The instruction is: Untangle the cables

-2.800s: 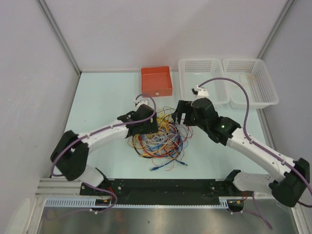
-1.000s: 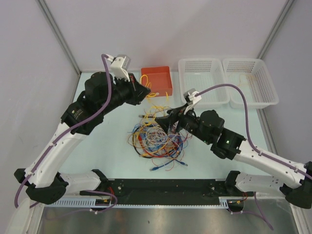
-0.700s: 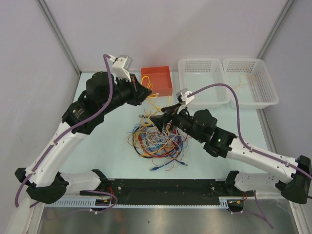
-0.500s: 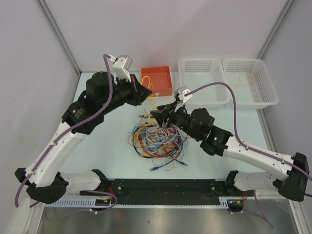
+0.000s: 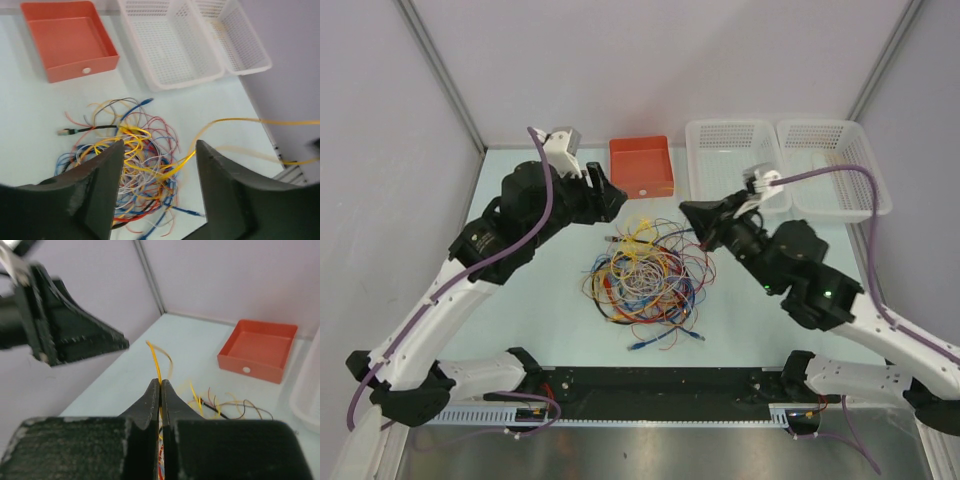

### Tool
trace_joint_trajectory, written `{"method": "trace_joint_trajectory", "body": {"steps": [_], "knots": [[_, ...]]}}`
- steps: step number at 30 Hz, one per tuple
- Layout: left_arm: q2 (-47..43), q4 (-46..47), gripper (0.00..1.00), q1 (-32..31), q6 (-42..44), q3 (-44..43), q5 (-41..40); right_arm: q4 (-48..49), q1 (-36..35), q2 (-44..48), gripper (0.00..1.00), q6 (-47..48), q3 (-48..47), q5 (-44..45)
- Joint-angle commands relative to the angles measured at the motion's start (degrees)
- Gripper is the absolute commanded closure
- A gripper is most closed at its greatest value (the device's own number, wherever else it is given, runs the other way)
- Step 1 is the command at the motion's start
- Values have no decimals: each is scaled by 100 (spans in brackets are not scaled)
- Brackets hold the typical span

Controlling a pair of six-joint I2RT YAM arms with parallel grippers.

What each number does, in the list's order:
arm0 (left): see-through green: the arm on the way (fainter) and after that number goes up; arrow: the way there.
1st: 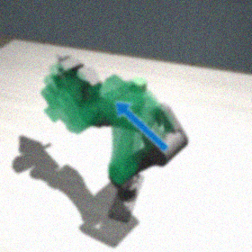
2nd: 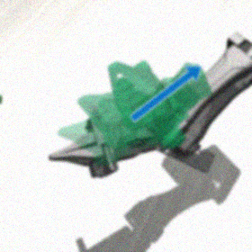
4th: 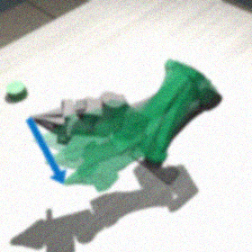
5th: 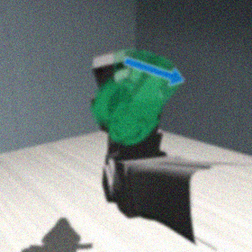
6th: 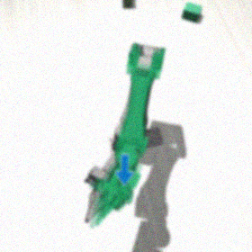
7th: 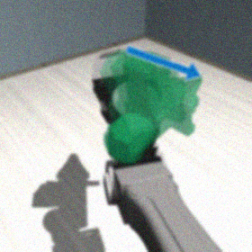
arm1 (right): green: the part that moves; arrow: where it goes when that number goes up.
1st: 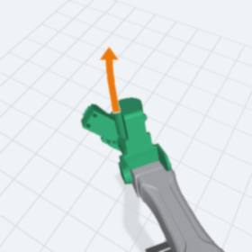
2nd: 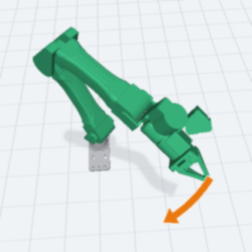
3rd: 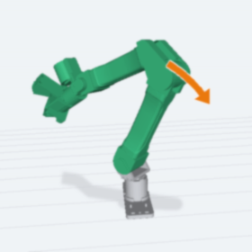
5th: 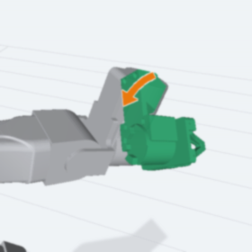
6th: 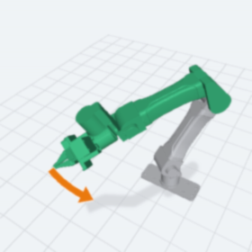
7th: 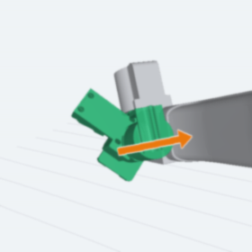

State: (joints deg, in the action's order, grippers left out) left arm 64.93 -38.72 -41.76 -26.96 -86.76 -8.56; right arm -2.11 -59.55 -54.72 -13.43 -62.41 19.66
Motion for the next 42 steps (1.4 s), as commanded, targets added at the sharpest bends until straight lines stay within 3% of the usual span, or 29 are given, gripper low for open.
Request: {"method": "trace_joint_trajectory", "body": {"steps": [1,4,5,15,22,25,27,28,31,37,42], "knots": [[-287,127,20,36,-213,361,-515,-1017,-4,585,100,34,-789,635],[-384,180,4,36,-310,598,-594,-1413,-4,699,100,-27,-1131,697],[-410,198,3,36,-310,695,-586,-1476,-4,708,100,-45,-1202,697],[-955,1463,4,36,-257,1899,187,-1784,-4,550,100,121,-2011,864],[-894,1683,5,36,-608,2541,460,-1907,189,59,100,842,-2855,2217],[-867,1491,9,1,-898,2795,277,-1977,977,-319,100,694,-3154,2139],[-1008,1525,9,-17,-1073,2971,205,-2258,1592,-617,100,91,-3311,1484],[-1095,1569,9,-17,-1109,3172,223,-2320,2309,-706,100,-96,-3321,1271],[-1359,1710,9,-17,-1215,3481,275,-2399,3559,-1101,100,-746,-3321,567],[-1693,1657,9,-25,-1347,3815,249,-1556,4608,-1969,100,-1310,-3610,434],[-1729,1754,9,-17,-1408,4088,433,-1424,5338,-2964,100,-1637,-4954,476]]}}
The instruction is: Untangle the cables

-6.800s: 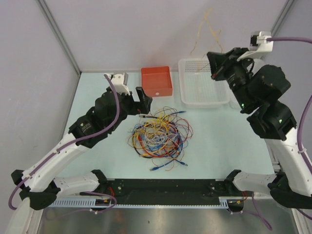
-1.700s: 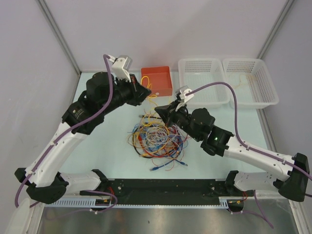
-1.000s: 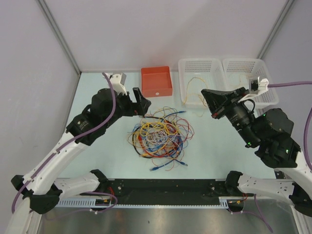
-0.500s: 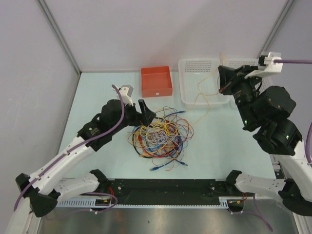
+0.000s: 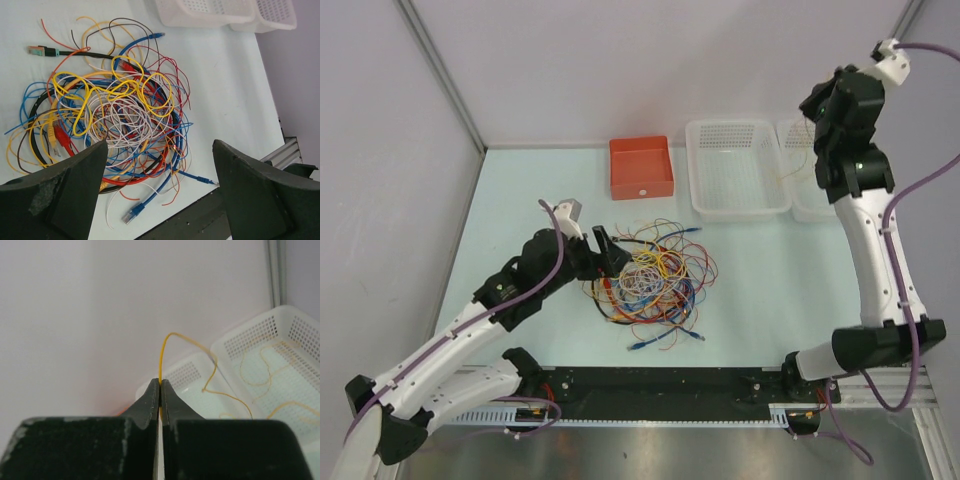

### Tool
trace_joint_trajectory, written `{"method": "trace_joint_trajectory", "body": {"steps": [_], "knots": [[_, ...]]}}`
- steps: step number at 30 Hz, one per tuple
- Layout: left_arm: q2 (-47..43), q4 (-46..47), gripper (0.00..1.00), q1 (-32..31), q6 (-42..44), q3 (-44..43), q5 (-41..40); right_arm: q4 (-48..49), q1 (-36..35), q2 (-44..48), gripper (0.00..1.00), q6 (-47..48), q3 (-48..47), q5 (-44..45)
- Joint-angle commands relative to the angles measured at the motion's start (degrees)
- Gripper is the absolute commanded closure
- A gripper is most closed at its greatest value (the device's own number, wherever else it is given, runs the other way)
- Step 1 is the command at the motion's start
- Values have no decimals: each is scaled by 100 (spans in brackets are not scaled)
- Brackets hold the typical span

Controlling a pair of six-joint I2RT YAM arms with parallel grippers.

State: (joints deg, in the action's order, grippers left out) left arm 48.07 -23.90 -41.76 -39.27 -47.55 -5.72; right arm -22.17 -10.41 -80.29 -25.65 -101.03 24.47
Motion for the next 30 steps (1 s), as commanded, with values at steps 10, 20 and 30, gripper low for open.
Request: {"method": "trace_joint_trajectory", "body": {"steps": [10,20,30], "knots": [[184,553,9,-17,-143,545,290,899,1532,-1902,100,-546,-2333,533],[685,764,9,-25,-81,589,369,978,1999,-2517,100,-748,-1746,-20],[1055,852,9,-17,-143,510,404,697,1965,-3037,16,-1161,-1375,-312]]}}
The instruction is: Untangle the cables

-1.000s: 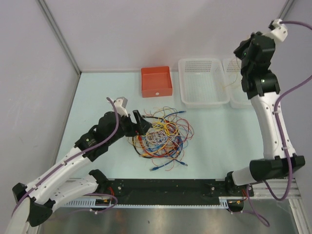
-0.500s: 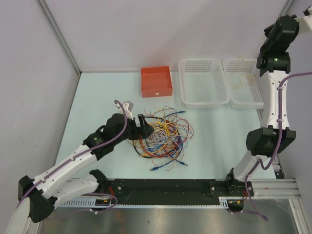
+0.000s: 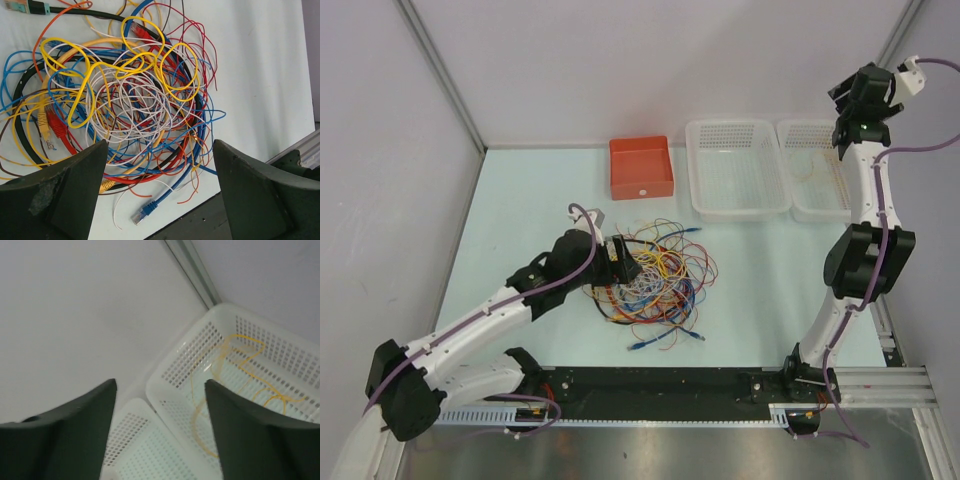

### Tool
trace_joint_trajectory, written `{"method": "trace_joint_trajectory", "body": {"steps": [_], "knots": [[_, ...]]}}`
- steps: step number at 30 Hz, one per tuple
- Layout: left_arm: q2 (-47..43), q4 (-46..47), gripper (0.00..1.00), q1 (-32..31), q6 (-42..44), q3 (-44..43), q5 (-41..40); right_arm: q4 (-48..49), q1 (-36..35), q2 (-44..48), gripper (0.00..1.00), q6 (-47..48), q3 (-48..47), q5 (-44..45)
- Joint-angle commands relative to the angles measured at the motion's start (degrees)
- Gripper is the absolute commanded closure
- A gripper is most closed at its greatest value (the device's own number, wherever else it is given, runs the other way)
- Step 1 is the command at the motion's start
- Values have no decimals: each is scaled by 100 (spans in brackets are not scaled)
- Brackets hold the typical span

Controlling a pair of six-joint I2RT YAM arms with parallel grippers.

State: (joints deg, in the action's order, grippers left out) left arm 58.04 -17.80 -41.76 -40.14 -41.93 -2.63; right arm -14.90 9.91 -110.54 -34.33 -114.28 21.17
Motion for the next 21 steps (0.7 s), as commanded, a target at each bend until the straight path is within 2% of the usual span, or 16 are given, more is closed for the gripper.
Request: {"method": "trace_joint_trajectory", "body": {"steps": [1,4,10,11,15,21], "knots": [[67,225,9,-17,-64,-95,105,-48,-103,15,9,-294,-7,54],[23,198,9,-34,-47,-148,131,241,-305,418,0,-407,378,98],[-179,-100,9,-34,67,-324,-131,610,-972,1585,0,-733,1187,-7],[-188,-196,9,-25,94,-350,-202,837,-1417,1815,0,-699,1667,-51],[-118,-390,9,-25,120,-395,-308,1602,-2396,2808,0,-418,3243,-464],[181,-391,10,-25,6,-289,-333,919,-3844,3486,2,74,4534,-824]]}}
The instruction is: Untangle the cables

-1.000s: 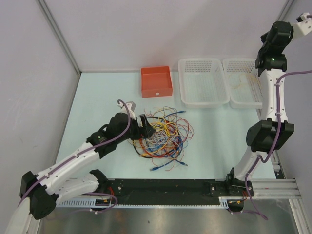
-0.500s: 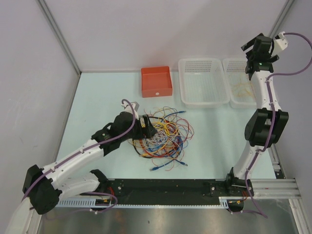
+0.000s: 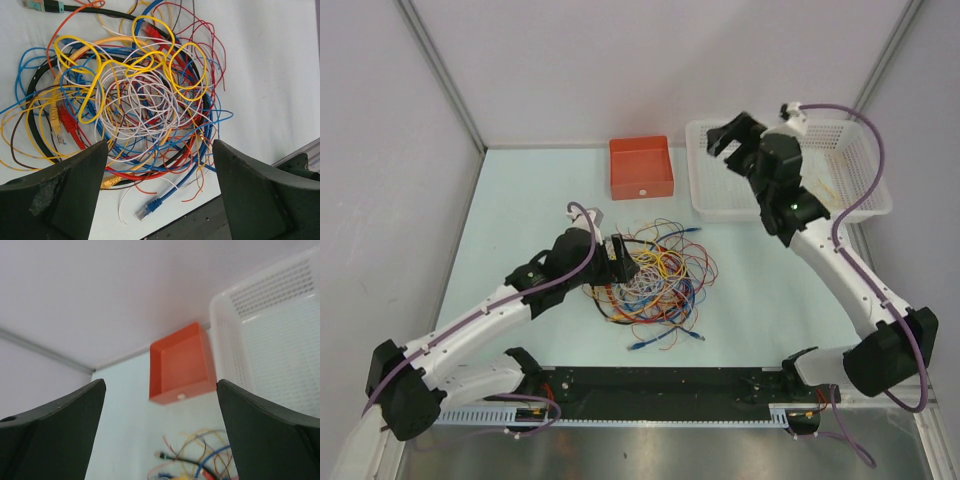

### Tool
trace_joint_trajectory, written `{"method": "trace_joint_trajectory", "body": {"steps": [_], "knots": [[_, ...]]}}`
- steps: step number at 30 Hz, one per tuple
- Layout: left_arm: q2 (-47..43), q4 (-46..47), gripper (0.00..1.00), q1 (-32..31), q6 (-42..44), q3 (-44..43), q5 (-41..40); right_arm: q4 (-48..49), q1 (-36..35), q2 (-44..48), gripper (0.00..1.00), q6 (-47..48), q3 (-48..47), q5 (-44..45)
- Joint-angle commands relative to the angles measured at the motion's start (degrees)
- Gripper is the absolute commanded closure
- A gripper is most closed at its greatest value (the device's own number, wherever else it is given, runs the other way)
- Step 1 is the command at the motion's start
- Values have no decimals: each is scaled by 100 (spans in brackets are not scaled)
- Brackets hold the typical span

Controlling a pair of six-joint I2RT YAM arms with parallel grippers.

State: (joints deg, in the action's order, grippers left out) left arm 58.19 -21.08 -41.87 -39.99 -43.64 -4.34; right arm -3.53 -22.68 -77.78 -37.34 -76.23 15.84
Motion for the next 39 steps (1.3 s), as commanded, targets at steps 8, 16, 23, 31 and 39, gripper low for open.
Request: {"method": "trace_joint_trajectory", "body": {"steps": [8,16,23,31,39], "knots": [[965,-458,8,397,-220,-566,-1166,-886,-2091,1299,3,702,1882,113],[2326,-117,14,645,-88,-760,-666,-1518,-2716,2766,3,448,2814,464],[2803,280,46,531,-88,-664,-190,-1607,-2716,3164,4,394,3167,482],[1671,-263,100,530,402,-944,-884,-1396,-2751,3207,4,561,3167,237],[-308,-1064,100,548,939,-2058,-1315,-1640,-3128,3050,0,694,2877,1063]]}}
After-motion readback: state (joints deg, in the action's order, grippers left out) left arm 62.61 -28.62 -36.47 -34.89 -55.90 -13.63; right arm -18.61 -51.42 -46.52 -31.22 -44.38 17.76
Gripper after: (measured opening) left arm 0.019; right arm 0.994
